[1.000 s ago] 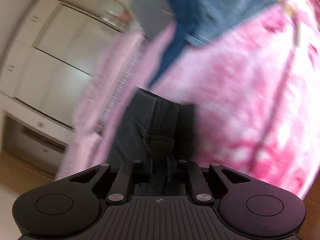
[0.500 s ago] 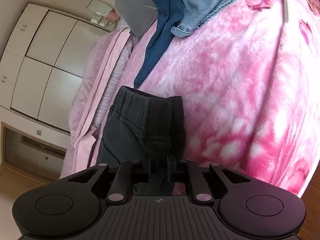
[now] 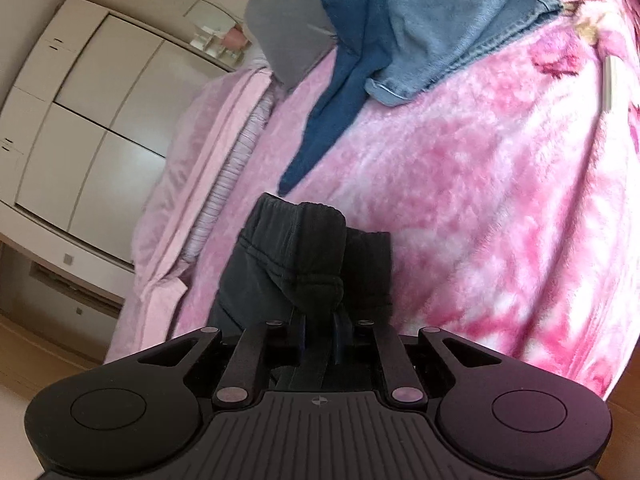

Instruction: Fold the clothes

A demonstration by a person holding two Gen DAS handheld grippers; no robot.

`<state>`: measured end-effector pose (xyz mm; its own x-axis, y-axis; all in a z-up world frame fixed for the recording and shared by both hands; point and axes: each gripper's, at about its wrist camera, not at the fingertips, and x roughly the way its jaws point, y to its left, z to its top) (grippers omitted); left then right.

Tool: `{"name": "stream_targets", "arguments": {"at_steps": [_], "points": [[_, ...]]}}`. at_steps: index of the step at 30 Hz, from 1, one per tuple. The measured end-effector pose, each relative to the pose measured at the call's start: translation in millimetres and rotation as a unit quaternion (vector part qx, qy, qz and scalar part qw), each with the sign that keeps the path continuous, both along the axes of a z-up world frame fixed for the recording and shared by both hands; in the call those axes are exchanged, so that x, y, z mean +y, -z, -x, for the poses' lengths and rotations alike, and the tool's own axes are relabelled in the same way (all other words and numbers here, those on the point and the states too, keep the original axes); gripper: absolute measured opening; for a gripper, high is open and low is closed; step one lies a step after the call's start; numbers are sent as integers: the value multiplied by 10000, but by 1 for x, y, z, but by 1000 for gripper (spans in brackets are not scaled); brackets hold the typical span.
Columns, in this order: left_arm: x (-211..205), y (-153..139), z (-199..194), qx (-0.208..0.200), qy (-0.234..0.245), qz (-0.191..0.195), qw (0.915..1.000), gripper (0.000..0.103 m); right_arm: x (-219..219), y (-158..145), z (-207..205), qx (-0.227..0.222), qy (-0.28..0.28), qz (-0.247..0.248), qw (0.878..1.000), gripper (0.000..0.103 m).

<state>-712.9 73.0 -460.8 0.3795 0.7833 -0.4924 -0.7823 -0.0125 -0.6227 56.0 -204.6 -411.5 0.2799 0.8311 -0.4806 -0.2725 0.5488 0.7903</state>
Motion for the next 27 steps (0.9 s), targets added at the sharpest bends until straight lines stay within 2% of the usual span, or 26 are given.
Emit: {"name": "stream_targets", "arguments": {"at_steps": [3, 7, 8, 9, 11, 13, 15, 17, 19, 21, 22, 24, 27], "points": [[1, 6, 2, -45, -6, 20, 10000, 7, 0, 8, 0, 90, 43, -29, 9999, 11], [5, -4, -4, 331, 86, 177, 9993, 8, -5, 13, 2, 132, 18, 7, 9999, 12], [6, -10, -5, 467, 140, 270, 9984, 9, -7, 11, 3, 103, -3, 50, 9999, 16], [7, -16, -6, 595, 218, 382, 9973, 11, -9, 9, 4, 65, -17, 109, 9999, 33], [7, -31, -6, 916, 370, 575, 9934, 16, -15, -4, 9, -259, 97, 550, 9981, 55], [4, -46, -6, 1575, 339, 713, 9844, 21, -16, -20, 20, -862, 76, 971, 9915, 55], [-3, -61, -11, 2440, 102, 750, 9668, 18, -12, -36, 37, -1522, 185, 1353, 9789, 55], [-11, -74, -23, 2858, 158, 570, 9565, 18, -8, -48, 53, -2084, 254, 1630, 9640, 55], [-15, -83, -40, 2607, 515, 357, 9634, 17, -1, -57, 68, -2484, 85, 1599, 9553, 55], [-17, -86, -74, 2280, 1186, 30, 9664, 14, 7, -63, 82, -2819, -260, 1424, 9485, 55], [-17, -85, -96, 2195, 1564, -144, 9629, 14, 15, -63, 89, -2905, -575, 1300, 9462, 55], [-18, -79, -139, 2197, 2210, -434, 9492, 14, 28, -59, 103, -3096, -1182, 1200, 9358, 55], [-18, -68, -187, 2017, 2792, -485, 9376, 14, 45, -49, 113, -3179, -1478, 1624, 9223, 55]]}}
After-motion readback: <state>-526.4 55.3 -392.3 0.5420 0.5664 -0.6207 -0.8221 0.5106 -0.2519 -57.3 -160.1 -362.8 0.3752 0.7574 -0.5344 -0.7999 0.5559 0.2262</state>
